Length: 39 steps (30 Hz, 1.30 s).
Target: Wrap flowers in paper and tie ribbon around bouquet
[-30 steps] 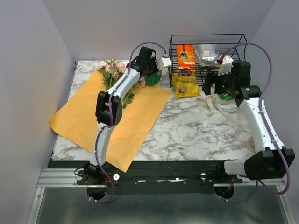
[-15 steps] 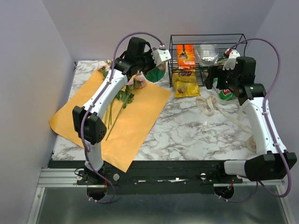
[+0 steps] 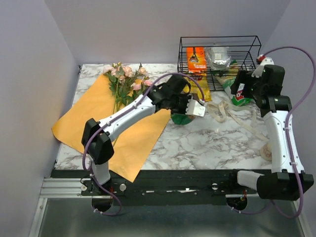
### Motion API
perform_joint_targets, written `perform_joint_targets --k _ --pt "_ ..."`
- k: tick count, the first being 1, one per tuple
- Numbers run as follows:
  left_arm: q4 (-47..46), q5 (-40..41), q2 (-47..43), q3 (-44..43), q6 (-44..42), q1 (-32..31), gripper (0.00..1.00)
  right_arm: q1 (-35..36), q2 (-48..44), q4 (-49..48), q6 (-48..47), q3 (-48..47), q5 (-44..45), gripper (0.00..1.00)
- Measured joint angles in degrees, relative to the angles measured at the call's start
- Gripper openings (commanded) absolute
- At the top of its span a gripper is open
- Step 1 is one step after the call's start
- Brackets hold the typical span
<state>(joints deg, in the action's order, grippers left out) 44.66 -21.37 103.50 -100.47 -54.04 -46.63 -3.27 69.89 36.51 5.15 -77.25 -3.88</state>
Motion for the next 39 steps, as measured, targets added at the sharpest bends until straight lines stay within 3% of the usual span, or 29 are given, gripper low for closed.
perform_joint_targets --k 5,11,15,16,17,18,19,20,28,33,39 --pt "-14.1 -1.4 4.3 1.6 -1.1 -7.2 0.0 -9.7 -4.8 -0.5 0.9 3.9 1.3 1.0" --pt "-32.0 -2.4 15.6 0.9 4.6 -11.6 0.0 -10.5 -7.8 -1.5 0.9 4.7 1.8 1.0" --pt "-37.9 -1.9 20.8 1.0 6.1 -13.8 0.0 -10.5 -8.3 -2.1 0.9 5.0 2.8 1.0" --pt "-38.9 -1.6 21.0 1.0 6.4 -14.2 0.1 -10.5 -8.4 -2.2 0.9 5.1 2.9 1.0" --pt "-39.6 -1.6 21.2 1.0 6.7 -14.6 0.28 -10.5 -8.5 -2.2 0.9 5.2 3.0 1.0" --pt "-39.8 -1.6 21.2 1.0 6.7 -14.8 0.64 -10.5 -8.5 -2.2 0.9 5.2 3.0 1.0" --pt "-39.9 -1.5 21.2 1.0 6.6 -15.0 0.86 -10.5 -8.4 -2.3 0.9 5.2 2.9 1.0" --pt "-39.9 -1.4 21.2 1.0 6.2 -15.3 0.99 -10.5 -8.4 -2.3 0.8 5.2 2.9 1.0" --pt "-33.9 -0.9 20.7 -0.6 5.6 -15.6 0.99 -10.5 -8.1 -2.4 0.4 5.2 0.9 1.0" --pt "-21.5 -1.8 19.2 -9.6 6.1 -15.0 0.99 -10.5 -8.2 -2.8 -0.7 5.2 -4.1 1.0" --pt "-8.1 -5.8 8.9 -13.4 7.9 -13.1 0.99 -9.6 -9.8 -7.3 -1.1 5.3 -13.7 1.0"
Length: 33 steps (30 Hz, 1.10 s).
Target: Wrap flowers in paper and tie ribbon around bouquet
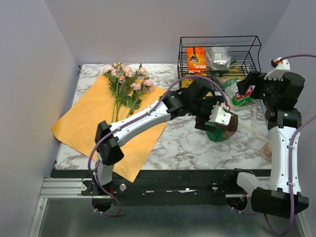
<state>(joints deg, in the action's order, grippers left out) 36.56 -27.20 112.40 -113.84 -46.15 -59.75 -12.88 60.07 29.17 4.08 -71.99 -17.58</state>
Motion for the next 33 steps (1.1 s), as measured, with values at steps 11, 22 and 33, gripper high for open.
perform_joint_targets --k 11,22,33 --pt "14.1 -5.5 -31.9 25.9 4.5 21.9 0.99 33.8 4.5 -5.6 -13.4 0.6 -3.1 1.0" --pt "21.8 -3.8 -57.6 54.3 2.9 51.6 0.99 71.5 18.9 -16.4 -32.2 13.1 1.3 0.96" --pt "13.3 1.6 -51.3 62.7 11.3 69.9 0.89 86.2 32.8 -29.1 -44.0 18.3 1.7 0.81"
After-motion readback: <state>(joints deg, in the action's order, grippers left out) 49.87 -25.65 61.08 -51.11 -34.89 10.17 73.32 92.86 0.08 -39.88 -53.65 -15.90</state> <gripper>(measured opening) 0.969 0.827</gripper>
